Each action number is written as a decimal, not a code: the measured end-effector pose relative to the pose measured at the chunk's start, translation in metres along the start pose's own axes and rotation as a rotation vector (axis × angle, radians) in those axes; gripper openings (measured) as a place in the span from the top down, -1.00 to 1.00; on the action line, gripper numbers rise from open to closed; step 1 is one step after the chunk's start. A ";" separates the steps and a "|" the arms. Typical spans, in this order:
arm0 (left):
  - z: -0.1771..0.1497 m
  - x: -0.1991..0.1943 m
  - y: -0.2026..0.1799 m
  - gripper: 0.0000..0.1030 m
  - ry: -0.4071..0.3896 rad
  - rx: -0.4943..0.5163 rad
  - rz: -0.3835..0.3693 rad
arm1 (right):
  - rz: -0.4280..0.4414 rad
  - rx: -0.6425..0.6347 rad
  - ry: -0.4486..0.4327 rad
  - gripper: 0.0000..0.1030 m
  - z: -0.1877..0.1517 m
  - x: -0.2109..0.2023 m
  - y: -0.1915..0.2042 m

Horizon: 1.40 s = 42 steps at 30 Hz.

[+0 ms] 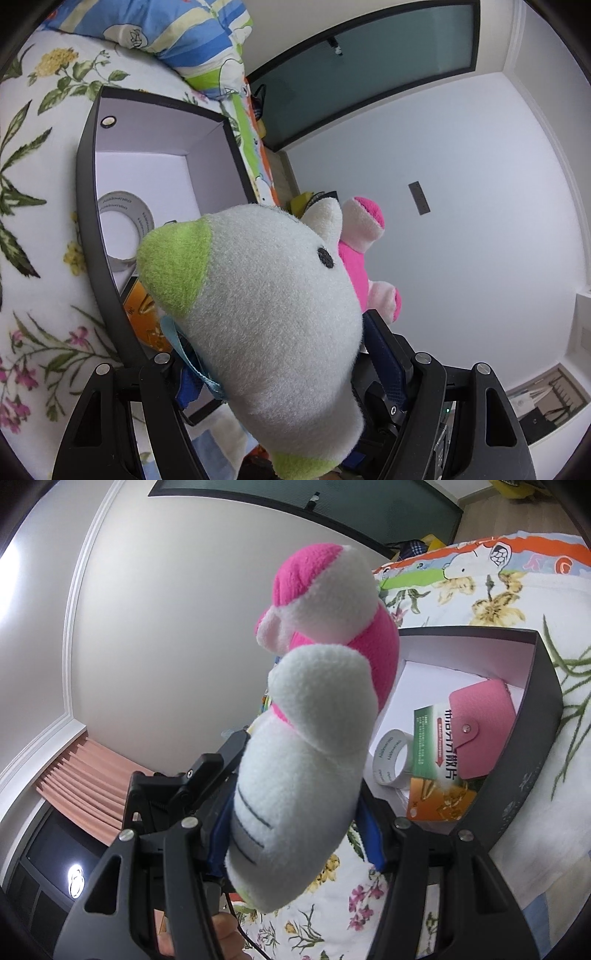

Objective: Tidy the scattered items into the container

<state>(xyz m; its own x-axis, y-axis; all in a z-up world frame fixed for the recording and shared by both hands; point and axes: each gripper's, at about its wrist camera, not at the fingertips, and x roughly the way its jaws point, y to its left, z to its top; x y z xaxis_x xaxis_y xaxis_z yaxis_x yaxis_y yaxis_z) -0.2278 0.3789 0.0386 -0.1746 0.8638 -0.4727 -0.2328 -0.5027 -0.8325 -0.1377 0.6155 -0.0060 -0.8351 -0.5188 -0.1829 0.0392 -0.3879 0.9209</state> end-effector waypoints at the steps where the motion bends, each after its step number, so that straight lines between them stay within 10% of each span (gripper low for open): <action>1: 0.000 0.002 0.002 -0.48 0.000 -0.004 0.000 | -0.003 0.002 0.001 -0.11 0.000 0.000 -0.002; 7: 0.004 0.013 0.010 -0.54 0.000 -0.015 -0.011 | -0.026 0.013 -0.010 -0.33 0.004 0.001 -0.012; 11: 0.004 0.006 0.010 -0.54 -0.089 0.005 0.004 | -0.077 -0.015 -0.075 -1.00 0.002 -0.003 -0.010; 42: -0.013 -0.030 -0.016 -0.94 -0.097 0.126 0.051 | -0.180 -0.073 -0.069 -1.00 -0.016 -0.016 0.010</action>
<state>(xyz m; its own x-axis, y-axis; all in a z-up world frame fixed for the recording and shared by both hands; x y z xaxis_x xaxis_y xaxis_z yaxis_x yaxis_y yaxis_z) -0.2069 0.3615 0.0622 -0.2796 0.8325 -0.4783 -0.3382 -0.5516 -0.7625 -0.1152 0.6081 0.0004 -0.8677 -0.3837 -0.3162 -0.0767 -0.5250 0.8477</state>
